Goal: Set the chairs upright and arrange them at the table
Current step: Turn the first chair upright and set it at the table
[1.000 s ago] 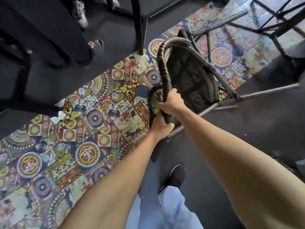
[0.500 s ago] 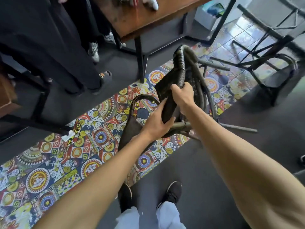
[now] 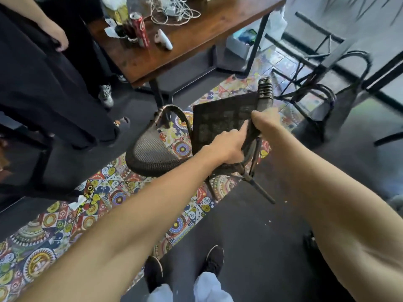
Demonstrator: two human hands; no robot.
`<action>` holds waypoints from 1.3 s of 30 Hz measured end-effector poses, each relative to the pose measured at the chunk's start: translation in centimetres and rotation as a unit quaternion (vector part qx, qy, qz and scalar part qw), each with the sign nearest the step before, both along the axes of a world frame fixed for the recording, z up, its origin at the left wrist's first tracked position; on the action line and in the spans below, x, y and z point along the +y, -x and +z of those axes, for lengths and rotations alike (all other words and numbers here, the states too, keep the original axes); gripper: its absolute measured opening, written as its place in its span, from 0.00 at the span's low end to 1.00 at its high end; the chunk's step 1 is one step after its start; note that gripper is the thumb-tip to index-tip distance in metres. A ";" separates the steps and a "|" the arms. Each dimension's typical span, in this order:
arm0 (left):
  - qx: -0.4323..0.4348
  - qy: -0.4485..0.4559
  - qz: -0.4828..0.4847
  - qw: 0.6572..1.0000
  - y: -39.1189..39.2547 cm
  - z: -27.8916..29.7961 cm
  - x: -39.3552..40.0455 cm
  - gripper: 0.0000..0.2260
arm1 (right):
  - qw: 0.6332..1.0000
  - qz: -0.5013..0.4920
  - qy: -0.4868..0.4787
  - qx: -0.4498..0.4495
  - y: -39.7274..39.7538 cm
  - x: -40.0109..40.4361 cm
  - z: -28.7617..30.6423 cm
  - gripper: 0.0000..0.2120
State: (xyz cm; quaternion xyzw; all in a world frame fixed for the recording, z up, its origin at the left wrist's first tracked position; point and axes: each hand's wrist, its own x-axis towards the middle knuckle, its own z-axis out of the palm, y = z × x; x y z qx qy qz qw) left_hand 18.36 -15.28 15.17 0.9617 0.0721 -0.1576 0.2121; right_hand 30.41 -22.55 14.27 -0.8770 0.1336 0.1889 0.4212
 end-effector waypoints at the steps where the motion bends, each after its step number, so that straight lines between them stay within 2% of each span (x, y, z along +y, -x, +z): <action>1: -0.004 0.003 0.001 1.000 -0.9 0.4 -1.8 0.32 | 0.999 -0.010 0.042 -0.006 -0.1 -1.1 0.3 0.31; 3: 0.000 0.025 0.005 1.000 -2.6 0.6 -5.0 0.22 | 0.996 -0.038 0.077 -0.011 -0.1 -3.5 0.5 0.34; 4: -0.002 0.042 0.003 0.999 -3.3 0.4 -6.1 0.20 | 0.996 -0.042 0.083 -0.009 -0.2 -4.6 0.2 0.34; 7: -0.017 0.185 -0.026 0.982 -3.2 -0.3 -6.6 0.27 | 0.995 -0.051 0.075 -0.029 -0.9 -7.9 -0.8 0.28; 9: -0.013 0.226 -0.091 0.970 -1.0 -1.4 -4.7 0.32 | 0.994 -0.073 0.067 -0.051 -1.9 -10.2 -1.2 0.25; 12: 0.022 0.144 -0.135 0.980 3.4 -2.8 -1.1 0.36 | 0.990 -0.086 0.100 -0.056 -3.3 -13.8 -1.1 0.25; 14: 0.013 0.091 -0.149 0.985 4.2 -3.7 -0.7 0.35 | 0.983 -0.099 0.154 -0.031 -3.5 -15.7 -1.3 0.30; 17: 0.006 0.084 -0.166 0.982 2.4 -4.2 -2.2 0.36 | 0.979 -0.101 0.179 0.000 -2.5 -16.4 -1.7 0.38; 20: -0.016 0.068 -0.165 0.984 1.4 -4.4 -2.0 0.37 | 0.986 -0.078 0.146 -0.014 -2.0 -15.8 -1.8 0.45; 22: -0.022 0.059 -0.149 0.987 1.0 -4.3 -1.2 0.36 | 0.992 -0.076 0.092 -0.028 -2.6 -15.1 -1.7 0.47; 24: -0.026 0.054 -0.130 0.990 0.4 -4.2 -1.4 0.34 | 0.994 -0.092 0.024 -0.048 -3.6 -14.8 -1.8 0.44; 26: -0.021 0.052 -0.116 0.992 -0.5 -4.2 -2.7 0.33 | 0.991 -0.119 -0.019 -0.060 -4.3 -15.2 -1.8 0.37; 28: -0.018 0.036 -0.098 0.994 -1.6 -4.7 -4.0 0.31 | 0.987 -0.145 -0.030 -0.057 -5.0 -15.3 -2.1 0.35; 34: -0.041 -0.018 -0.049 0.998 -5.6 -5.3 -6.5 0.27 | 0.985 -0.170 0.032 -0.021 -5.7 -13.0 -2.8 0.42; 39: -0.029 -0.048 -0.019 0.998 -9.5 -5.0 -6.0 0.29 | 0.984 -0.167 -0.059 -0.032 -7.0 -11.8 -4.2 0.49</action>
